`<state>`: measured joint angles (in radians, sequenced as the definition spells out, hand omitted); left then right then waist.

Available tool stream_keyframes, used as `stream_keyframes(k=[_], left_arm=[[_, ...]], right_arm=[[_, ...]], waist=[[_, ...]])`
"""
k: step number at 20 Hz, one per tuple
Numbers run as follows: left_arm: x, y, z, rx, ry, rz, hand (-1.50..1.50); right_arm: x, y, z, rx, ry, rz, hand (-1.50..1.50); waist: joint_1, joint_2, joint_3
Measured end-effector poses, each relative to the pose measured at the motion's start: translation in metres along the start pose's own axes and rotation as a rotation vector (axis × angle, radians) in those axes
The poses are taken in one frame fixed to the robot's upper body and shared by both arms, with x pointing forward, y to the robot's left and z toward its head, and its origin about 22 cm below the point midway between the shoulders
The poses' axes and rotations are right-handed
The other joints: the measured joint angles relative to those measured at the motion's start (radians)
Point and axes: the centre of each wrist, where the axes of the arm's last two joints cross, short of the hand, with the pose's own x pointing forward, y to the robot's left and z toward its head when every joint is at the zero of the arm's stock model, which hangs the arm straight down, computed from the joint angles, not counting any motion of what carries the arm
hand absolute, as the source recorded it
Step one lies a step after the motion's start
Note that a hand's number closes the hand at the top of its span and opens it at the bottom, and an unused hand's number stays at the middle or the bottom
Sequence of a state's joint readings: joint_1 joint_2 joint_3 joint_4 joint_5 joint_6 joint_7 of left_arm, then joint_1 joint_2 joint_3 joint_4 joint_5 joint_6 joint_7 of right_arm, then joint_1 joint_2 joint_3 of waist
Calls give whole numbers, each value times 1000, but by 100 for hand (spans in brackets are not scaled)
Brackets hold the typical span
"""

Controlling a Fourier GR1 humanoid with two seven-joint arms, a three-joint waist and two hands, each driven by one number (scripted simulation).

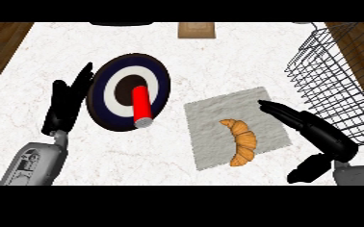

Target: Pick the croissant from the placemat and place it in the basket

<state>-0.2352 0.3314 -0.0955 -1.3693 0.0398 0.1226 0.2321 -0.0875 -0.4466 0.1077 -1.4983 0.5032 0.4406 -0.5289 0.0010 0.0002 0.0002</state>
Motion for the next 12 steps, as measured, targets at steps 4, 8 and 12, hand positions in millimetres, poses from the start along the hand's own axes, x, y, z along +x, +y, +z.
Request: stream_keyframes(k=[4, 8, 12], left_arm=[[-8, 1, 2, 2, -7, -5, 0], [0, 4, 1, 6, 0, -2, 0], [0, 3, 4, 6, 1, 2, 0]], right_arm=[[-5, 12, -15, -8, -2, 4, -150], [-6, 21, -24, 3, -6, 8, -150], [-6, 27, -28, 2, -12, 0, -150]], waist=[[0, 0, 0], [0, 0, 0], [0, -1, 0]])
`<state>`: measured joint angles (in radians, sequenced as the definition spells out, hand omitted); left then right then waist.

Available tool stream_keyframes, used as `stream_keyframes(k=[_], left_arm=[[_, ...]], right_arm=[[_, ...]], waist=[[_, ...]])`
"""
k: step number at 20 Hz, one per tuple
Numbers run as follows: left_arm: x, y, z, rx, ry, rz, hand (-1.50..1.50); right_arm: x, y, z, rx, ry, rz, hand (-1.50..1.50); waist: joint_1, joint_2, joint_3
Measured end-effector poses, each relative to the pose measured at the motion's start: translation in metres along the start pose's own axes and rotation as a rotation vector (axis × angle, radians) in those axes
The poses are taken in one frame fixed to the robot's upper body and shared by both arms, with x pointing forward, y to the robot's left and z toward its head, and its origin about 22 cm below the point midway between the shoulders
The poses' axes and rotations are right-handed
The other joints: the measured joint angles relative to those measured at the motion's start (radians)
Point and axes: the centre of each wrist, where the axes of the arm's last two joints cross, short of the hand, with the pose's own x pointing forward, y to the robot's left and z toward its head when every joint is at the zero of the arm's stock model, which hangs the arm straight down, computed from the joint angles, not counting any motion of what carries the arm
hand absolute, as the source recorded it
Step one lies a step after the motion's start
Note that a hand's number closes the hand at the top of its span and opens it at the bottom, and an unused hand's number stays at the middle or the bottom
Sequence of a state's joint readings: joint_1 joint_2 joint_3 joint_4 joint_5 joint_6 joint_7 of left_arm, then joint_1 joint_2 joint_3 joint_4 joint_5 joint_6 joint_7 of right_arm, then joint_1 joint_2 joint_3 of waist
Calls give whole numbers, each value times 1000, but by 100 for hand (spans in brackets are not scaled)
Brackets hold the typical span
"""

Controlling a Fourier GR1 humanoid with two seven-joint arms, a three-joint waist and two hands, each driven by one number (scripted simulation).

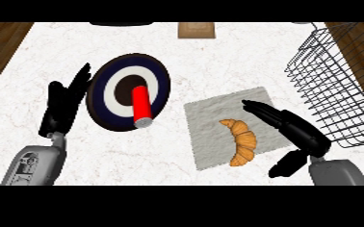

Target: Pick the croissant from the placemat and place it in the basket

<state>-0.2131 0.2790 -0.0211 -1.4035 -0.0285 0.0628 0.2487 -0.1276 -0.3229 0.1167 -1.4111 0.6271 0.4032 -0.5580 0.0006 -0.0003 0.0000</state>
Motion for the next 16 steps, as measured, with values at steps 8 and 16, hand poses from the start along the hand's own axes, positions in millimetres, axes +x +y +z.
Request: stream_keyframes(k=[8, 16], left_arm=[[-4, 2, 3, -5, -1, -1, 0], [-7, 1, -5, -6, 1, -3, 0]], right_arm=[[5, 14, -18, 28, 16, 4, -150], [-5, 30, -24, 59, 41, -7, -150]], waist=[[0, 0, 0], [-1, 1, 0]])
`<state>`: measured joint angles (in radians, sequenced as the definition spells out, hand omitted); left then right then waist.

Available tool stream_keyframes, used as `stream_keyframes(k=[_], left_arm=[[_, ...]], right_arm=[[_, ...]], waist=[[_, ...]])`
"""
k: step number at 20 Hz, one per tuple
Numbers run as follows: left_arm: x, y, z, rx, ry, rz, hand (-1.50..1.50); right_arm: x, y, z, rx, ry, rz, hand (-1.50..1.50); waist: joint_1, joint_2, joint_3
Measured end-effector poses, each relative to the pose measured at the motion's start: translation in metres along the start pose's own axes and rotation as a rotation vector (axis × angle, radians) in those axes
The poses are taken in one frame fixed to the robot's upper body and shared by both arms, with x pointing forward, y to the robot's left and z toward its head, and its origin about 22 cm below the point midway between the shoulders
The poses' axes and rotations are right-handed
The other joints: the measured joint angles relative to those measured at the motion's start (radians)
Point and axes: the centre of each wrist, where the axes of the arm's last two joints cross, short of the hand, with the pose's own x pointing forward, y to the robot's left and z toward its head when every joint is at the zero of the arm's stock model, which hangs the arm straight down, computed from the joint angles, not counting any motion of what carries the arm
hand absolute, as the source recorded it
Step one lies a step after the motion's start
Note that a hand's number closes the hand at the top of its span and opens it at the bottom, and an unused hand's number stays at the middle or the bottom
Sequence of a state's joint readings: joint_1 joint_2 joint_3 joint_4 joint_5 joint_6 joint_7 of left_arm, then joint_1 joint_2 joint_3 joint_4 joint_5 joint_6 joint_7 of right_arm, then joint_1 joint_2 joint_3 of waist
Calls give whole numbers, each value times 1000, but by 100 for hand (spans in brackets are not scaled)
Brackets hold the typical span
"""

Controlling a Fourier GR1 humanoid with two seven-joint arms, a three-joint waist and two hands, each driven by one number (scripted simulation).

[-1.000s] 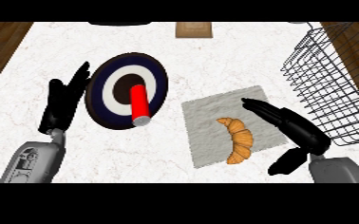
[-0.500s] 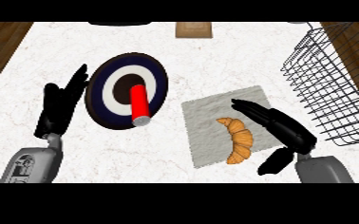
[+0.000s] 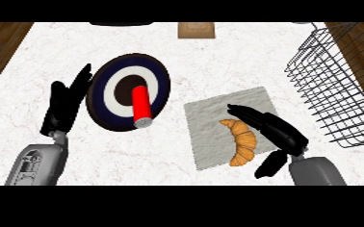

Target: Pick the croissant from the placemat and place it in the basket

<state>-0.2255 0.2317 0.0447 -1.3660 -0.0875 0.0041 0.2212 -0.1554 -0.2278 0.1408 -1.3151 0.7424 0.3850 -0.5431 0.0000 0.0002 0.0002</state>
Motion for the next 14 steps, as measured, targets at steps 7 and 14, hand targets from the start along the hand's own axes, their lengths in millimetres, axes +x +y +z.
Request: stream_keyframes(k=[7, 14], left_arm=[[5, -8, -2, 8, -2, -1, 0], [8, -8, 4, 1, 0, 2, 0]], right_arm=[[2, 12, -8, -1, 10, -6, -150], [-8, 17, -14, -5, -23, 79, 150]], waist=[[0, 0, 0], [2, -2, -2]])
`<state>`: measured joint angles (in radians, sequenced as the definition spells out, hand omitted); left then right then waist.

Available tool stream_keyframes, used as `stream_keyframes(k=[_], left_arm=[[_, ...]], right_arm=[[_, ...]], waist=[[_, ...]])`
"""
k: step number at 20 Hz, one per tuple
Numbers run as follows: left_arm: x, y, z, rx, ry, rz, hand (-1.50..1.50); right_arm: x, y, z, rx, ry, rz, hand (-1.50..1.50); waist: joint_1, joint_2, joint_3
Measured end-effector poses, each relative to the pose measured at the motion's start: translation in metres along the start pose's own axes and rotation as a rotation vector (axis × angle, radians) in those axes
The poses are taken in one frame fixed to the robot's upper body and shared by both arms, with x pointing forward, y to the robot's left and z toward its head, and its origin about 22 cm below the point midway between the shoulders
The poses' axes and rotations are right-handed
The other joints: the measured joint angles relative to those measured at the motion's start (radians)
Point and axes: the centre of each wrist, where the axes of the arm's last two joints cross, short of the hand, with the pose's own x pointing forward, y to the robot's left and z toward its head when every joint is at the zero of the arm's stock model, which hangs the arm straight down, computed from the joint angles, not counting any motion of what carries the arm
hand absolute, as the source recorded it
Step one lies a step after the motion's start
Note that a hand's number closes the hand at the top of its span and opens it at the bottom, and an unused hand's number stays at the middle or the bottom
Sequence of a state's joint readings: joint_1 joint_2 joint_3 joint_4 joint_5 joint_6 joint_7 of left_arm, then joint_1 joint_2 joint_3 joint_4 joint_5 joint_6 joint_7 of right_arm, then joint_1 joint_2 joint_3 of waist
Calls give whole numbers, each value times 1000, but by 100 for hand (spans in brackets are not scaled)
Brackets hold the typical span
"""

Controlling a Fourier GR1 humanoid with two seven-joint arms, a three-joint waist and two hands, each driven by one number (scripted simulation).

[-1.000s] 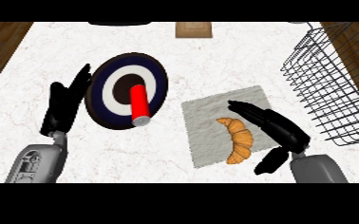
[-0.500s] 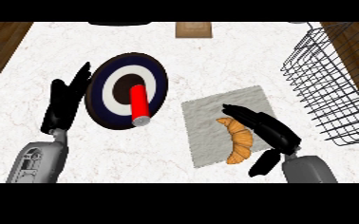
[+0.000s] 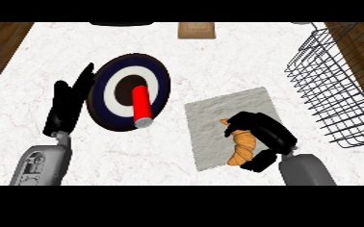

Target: Pick the croissant from the placemat and place it in the basket

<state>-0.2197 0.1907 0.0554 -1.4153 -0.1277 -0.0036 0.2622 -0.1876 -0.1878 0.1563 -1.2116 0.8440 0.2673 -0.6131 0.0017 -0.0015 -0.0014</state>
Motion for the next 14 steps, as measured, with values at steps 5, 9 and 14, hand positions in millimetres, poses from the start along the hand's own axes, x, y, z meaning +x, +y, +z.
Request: stream_keyframes(k=[5, 9, 14], left_arm=[[-13, 4, 0, -2, -2, 0, 0], [-11, 5, -1, 1, 1, 1, 0], [-12, 6, -1, 0, 6, -7, 0]], right_arm=[[-2, 3, -3, -38, -45, 103, 150], [10, 2, -15, -17, 96, 230, 150], [33, 2, -32, 5, 372, 396, 150]], waist=[[0, -2, -2], [-3, -11, -9], [-9, -19, -13]])
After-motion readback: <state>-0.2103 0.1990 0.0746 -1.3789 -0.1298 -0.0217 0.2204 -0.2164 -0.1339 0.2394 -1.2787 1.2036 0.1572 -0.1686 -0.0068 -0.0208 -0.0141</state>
